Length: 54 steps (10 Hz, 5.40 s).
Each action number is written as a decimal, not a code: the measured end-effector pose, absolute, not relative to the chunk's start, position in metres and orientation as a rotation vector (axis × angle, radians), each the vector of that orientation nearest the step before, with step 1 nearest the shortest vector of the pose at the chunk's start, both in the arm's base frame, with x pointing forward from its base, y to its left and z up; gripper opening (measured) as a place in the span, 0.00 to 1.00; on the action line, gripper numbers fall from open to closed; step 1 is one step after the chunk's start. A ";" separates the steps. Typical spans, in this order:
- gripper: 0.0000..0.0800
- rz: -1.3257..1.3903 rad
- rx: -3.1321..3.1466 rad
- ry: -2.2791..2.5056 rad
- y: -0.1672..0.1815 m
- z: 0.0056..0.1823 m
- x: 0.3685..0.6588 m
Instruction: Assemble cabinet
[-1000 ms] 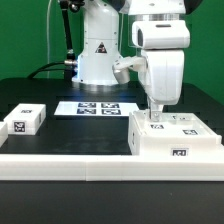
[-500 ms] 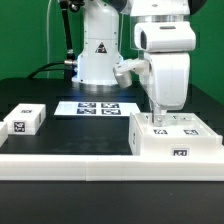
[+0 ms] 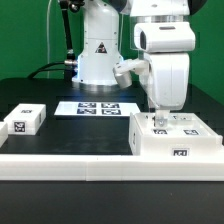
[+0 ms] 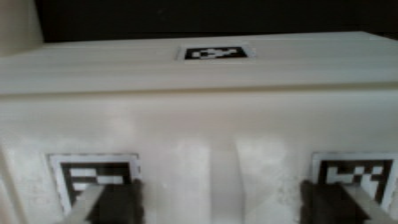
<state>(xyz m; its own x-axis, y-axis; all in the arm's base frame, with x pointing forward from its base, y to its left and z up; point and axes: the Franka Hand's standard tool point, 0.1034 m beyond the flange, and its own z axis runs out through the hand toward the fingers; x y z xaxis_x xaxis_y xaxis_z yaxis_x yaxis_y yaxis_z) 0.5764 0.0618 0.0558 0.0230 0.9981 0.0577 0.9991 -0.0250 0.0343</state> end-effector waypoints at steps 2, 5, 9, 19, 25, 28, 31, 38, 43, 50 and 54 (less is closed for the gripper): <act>0.85 -0.102 -2.236 -2.182 0.062 0.056 0.576; 0.99 -0.102 -2.236 -2.182 0.062 0.056 0.576; 1.00 -0.160 -2.474 -1.957 0.059 0.074 0.555; 1.00 -0.310 -2.976 -0.786 0.059 0.071 0.529; 1.00 -0.248 -2.987 0.192 0.074 0.067 0.520; 1.00 -0.203 -2.964 0.501 0.103 0.065 0.508; 1.00 -0.206 -2.987 0.477 0.100 0.062 0.507; 1.00 -0.207 -3.057 0.150 0.116 0.062 0.505; 1.00 -0.236 -3.057 0.156 0.104 0.055 0.505; 1.00 -0.254 -3.080 -0.118 0.102 0.035 0.488; 1.00 -0.309 -3.074 -0.051 0.100 0.023 0.490</act>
Offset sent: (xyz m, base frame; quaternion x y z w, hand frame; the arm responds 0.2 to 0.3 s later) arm 0.0000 0.0000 0.0000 0.0000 0.0000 0.0000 1.0000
